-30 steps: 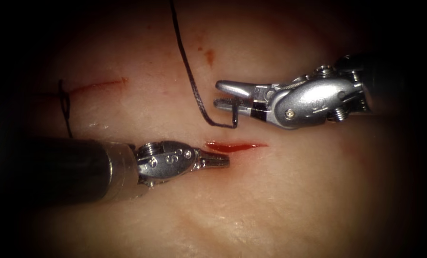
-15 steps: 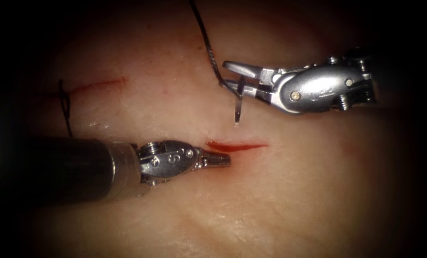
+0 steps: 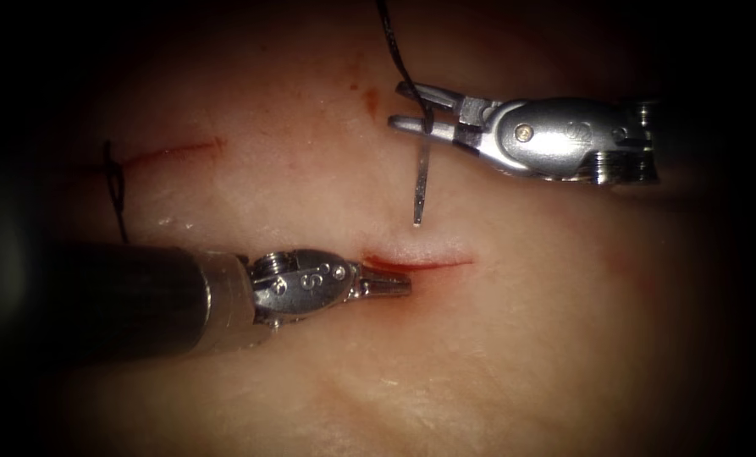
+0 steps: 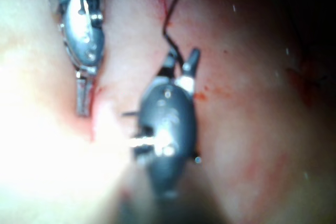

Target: Wound Closure

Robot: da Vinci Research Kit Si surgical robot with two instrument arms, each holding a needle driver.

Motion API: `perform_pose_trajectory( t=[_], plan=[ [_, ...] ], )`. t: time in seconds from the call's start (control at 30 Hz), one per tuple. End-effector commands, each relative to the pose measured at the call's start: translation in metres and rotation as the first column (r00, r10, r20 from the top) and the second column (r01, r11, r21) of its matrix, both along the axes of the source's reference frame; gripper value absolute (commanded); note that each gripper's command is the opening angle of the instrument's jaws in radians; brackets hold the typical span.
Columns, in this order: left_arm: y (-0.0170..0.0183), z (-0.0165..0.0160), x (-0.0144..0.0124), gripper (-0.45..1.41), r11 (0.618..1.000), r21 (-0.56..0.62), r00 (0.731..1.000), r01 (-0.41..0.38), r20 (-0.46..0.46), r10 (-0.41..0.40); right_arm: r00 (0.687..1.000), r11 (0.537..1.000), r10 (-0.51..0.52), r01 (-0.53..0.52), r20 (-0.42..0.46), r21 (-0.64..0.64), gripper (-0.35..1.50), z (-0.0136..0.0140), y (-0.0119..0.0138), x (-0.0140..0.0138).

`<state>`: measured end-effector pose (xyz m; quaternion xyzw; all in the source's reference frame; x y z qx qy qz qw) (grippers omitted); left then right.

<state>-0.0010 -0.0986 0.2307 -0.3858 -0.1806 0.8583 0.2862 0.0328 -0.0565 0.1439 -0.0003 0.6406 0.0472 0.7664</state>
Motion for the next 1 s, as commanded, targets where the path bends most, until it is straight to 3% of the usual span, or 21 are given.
perform_pose_trajectory(
  t=[0.03, 0.23, 0.43, 0.7, 0.87, 1.0],
  plan=[
    [-0.0006, 0.0006, -0.0003, -0.25, 1.0, 0.006, 1.0, 0.0, 0.003, 0.0, 1.0, 1.0, -0.029, 0.029, 0.002, 0.006, -0.35, 0.0005, -0.0006, 0.0008],
    [-0.0006, 0.0006, 0.0004, -0.25, 1.0, 0.007, 1.0, -0.009, -0.003, 0.009, 0.997, 0.997, -0.071, 0.071, -0.004, -0.024, -0.35, 0.0002, -0.0022, 0.0014],
    [-0.0006, 0.0008, 0.001, -0.25, 1.0, 0.004, 1.0, -0.016, -0.024, 0.017, 0.998, 0.987, -0.068, 0.067, 0.006, 0.145, -0.35, 0.0005, -0.0021, 0.0017],
    [-0.0007, 0.0012, 0.0013, -0.25, 1.0, 0.003, 0.999, -0.023, -0.036, 0.023, 1.0, 0.924, 0.001, -0.007, 0.015, 0.381, -0.35, 0.0012, -0.0009, 0.0015],
    [-0.0007, 0.0012, 0.0013, -0.25, 1.0, 0.004, 0.999, -0.026, -0.04, 0.026, 0.999, 0.877, 0.011, -0.025, 0.031, 0.48, -0.35, 0.0018, -0.0006, 0.0017],
    [-0.0008, 0.0012, 0.0015, -0.25, 1.0, 0.004, 0.999, -0.027, -0.04, 0.027, 0.999, 0.866, -0.025, -0.002, 0.047, 0.501, -0.35, 0.0025, -0.0015, 0.0021]
  ],
)
